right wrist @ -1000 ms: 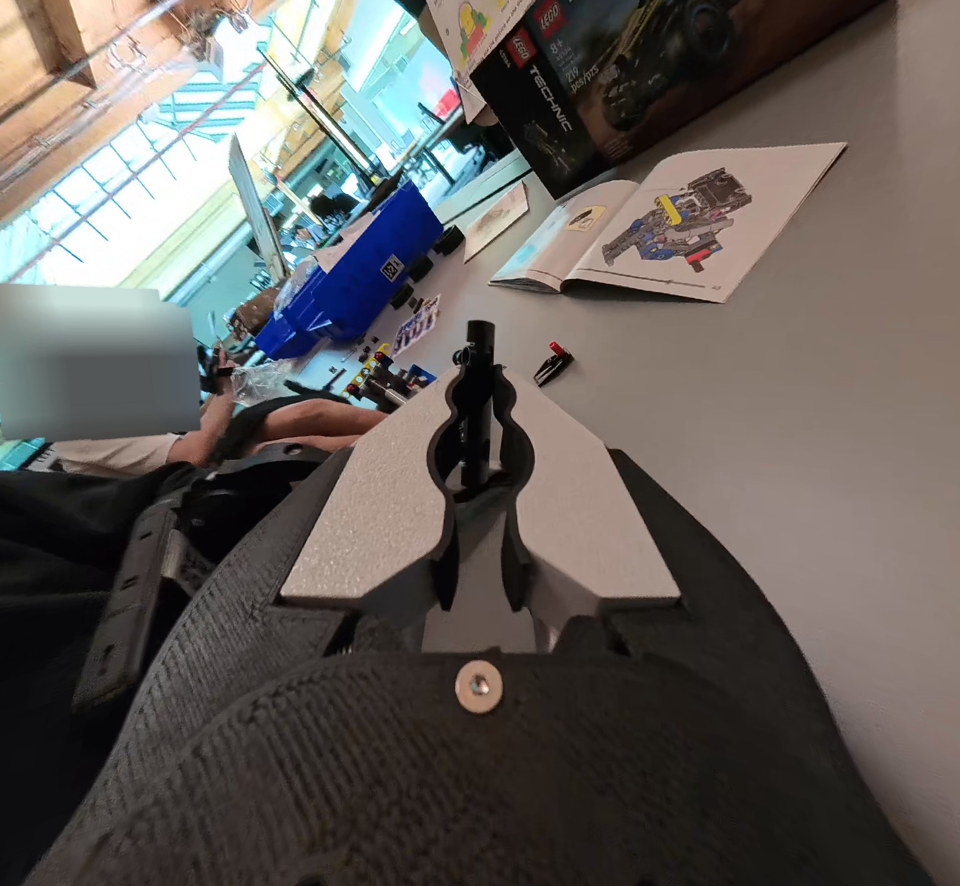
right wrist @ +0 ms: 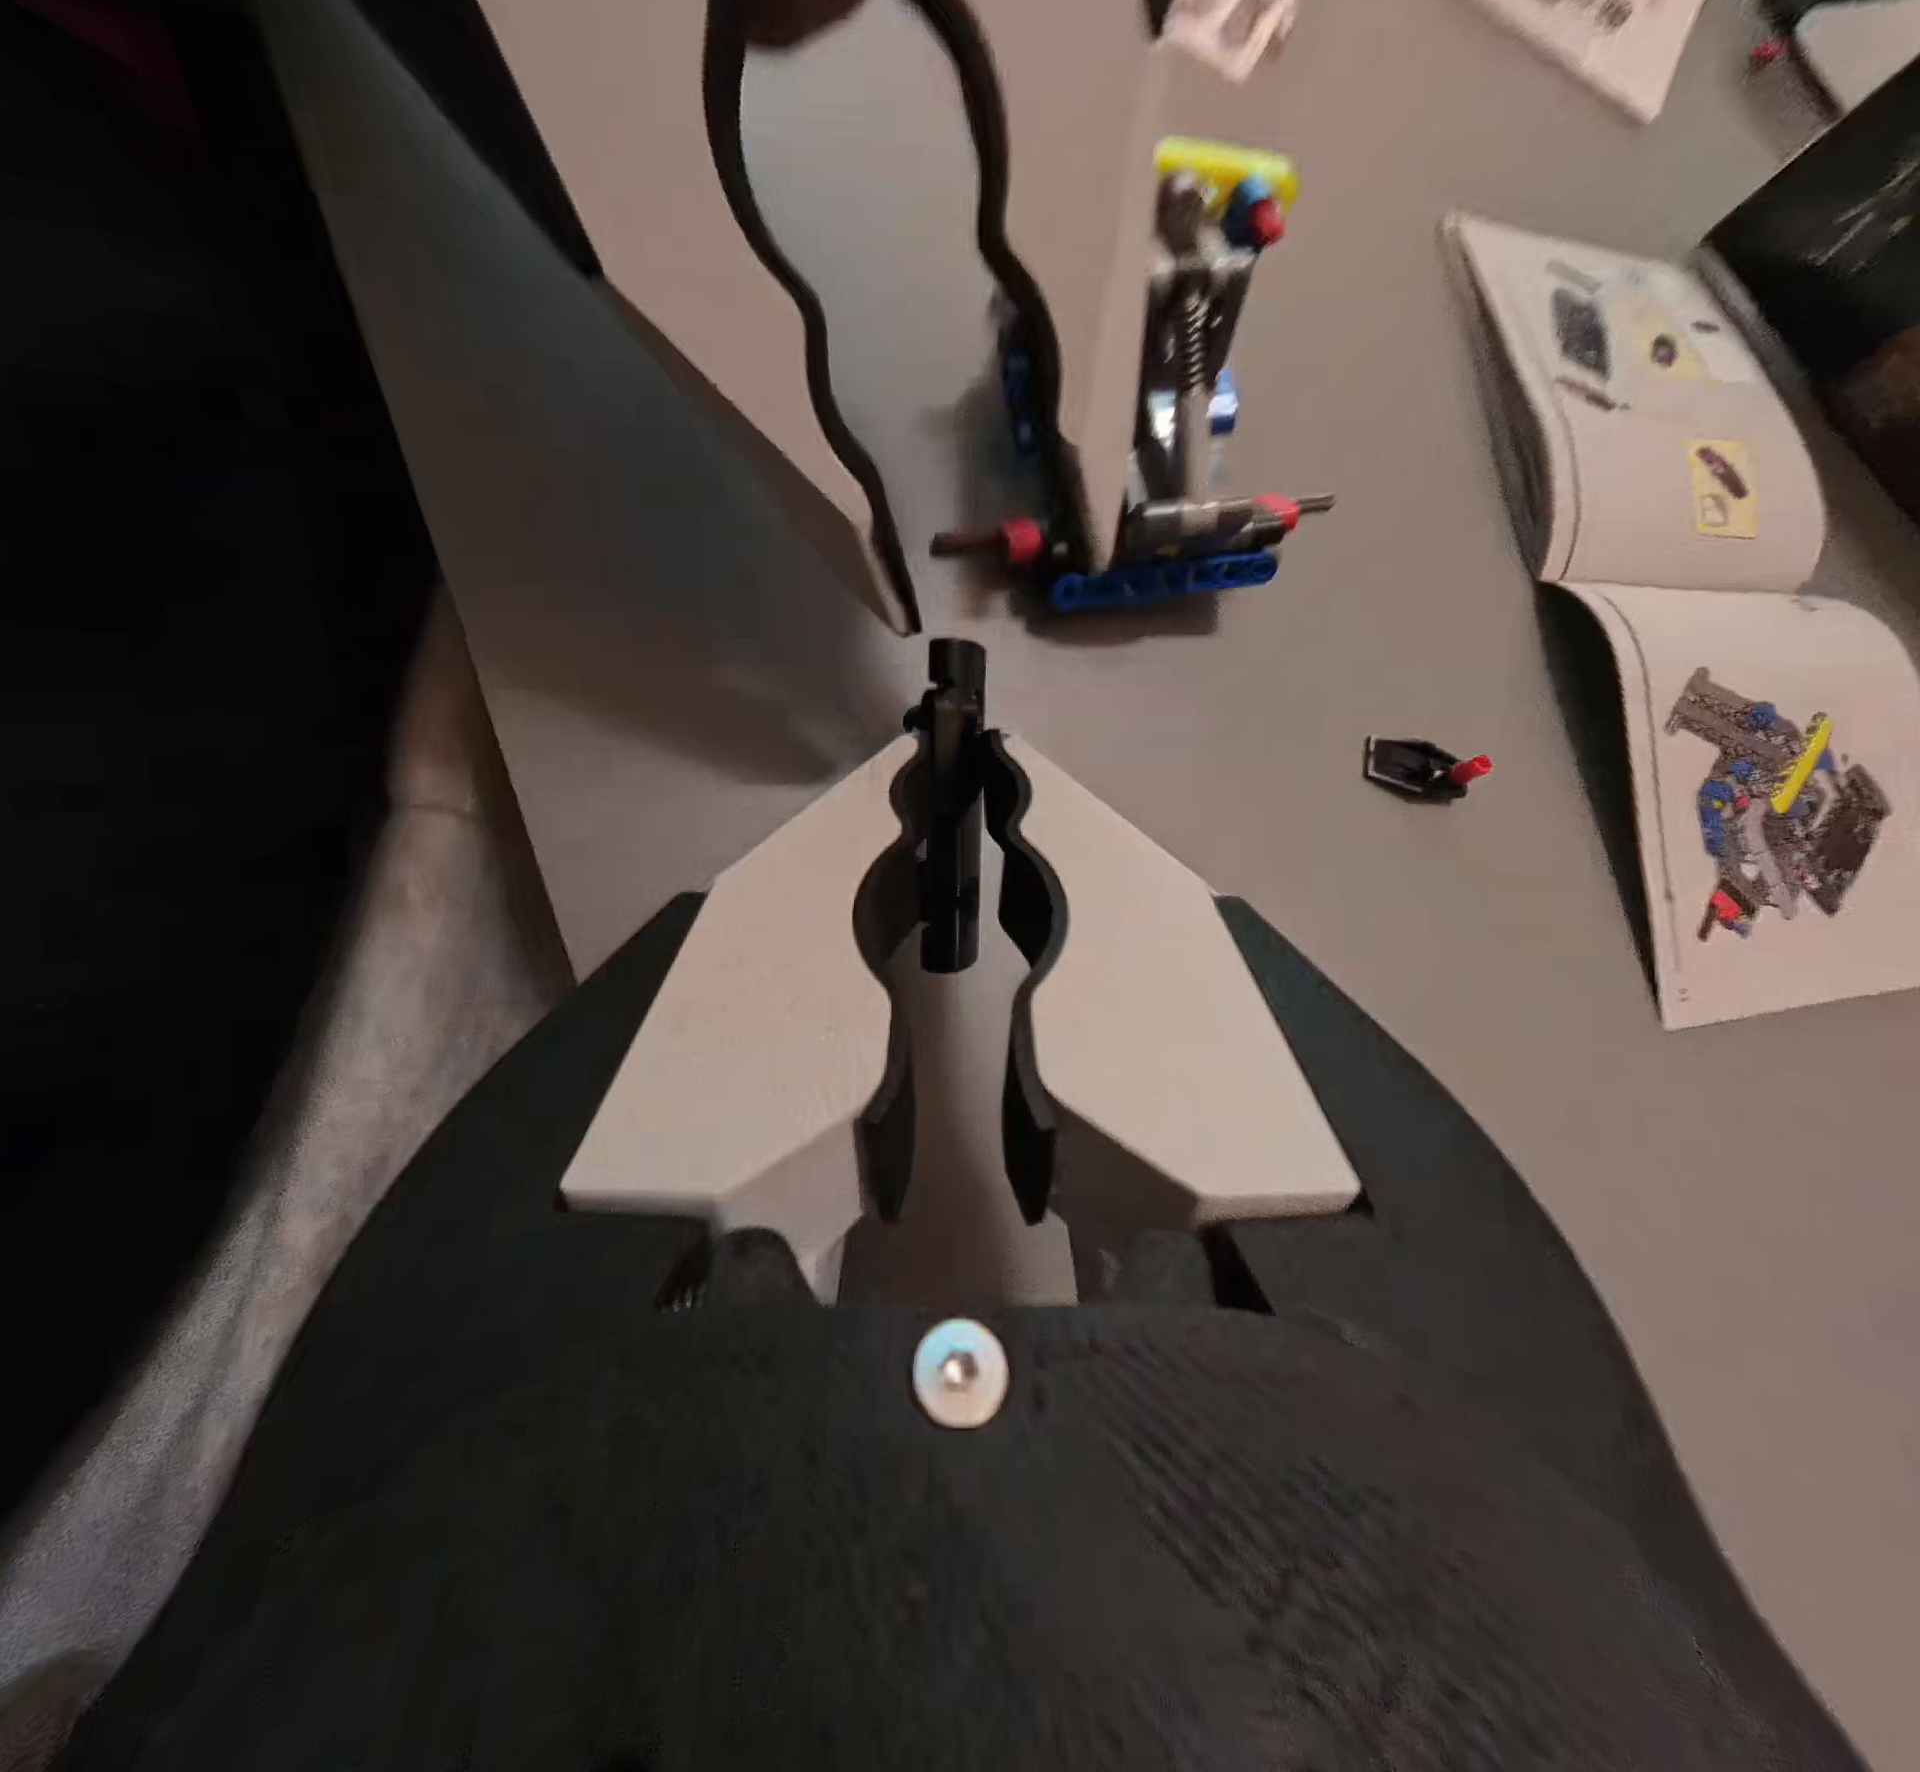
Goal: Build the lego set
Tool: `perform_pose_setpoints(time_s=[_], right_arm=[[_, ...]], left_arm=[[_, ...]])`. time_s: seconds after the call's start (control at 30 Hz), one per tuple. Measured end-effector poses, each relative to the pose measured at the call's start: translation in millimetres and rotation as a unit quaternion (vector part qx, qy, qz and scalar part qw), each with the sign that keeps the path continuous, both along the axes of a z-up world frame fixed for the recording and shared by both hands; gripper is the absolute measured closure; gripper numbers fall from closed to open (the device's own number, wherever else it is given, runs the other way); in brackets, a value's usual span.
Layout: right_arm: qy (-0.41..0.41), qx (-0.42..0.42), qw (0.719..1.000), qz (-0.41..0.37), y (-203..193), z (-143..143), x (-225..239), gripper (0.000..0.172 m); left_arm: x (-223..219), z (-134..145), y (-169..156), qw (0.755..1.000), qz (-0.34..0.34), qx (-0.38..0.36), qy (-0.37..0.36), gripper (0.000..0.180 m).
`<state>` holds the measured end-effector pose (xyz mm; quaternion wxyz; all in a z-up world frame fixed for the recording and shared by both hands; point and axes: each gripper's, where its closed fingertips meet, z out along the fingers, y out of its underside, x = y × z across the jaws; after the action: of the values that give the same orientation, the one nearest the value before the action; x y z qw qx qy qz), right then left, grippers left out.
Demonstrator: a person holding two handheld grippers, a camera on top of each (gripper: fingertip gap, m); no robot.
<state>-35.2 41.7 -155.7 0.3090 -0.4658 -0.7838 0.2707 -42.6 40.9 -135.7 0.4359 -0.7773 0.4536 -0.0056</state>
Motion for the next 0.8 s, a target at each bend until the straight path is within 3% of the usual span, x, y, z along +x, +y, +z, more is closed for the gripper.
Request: perform_pose_setpoints(time_s=[0.23,0.3,0.57,0.7,0.8], right_arm=[[-0.024,0.021,0.999,0.017,-14.2,-6.5,-12.0,0.165],[-0.018,0.003,1.000,0.017,-15.0,-6.2,-11.2,0.166],[0.002,-0.010,1.000,0.005,-13.1,-6.9,-9.8,0.165],[0.010,-0.007,1.000,-0.005,-7.9,-5.2,-2.1,0.140],[0.026,-0.006,0.999,-0.026,3.5,-1.2,8.3,0.148]], left_arm=[[1.7,-23.2,-9.8,0.999,-0.022,-0.037,0.023,0.165],[2.9,-23.2,-10.5,0.999,-0.030,-0.030,0.023,0.172],[2.6,-22.7,-5.5,0.999,-0.024,0.026,0.034,0.173],[3.0,-22.6,-5.2,0.999,-0.023,0.022,0.038,0.175],[2.8,-22.9,-4.5,0.999,-0.025,0.008,0.026,0.175]])
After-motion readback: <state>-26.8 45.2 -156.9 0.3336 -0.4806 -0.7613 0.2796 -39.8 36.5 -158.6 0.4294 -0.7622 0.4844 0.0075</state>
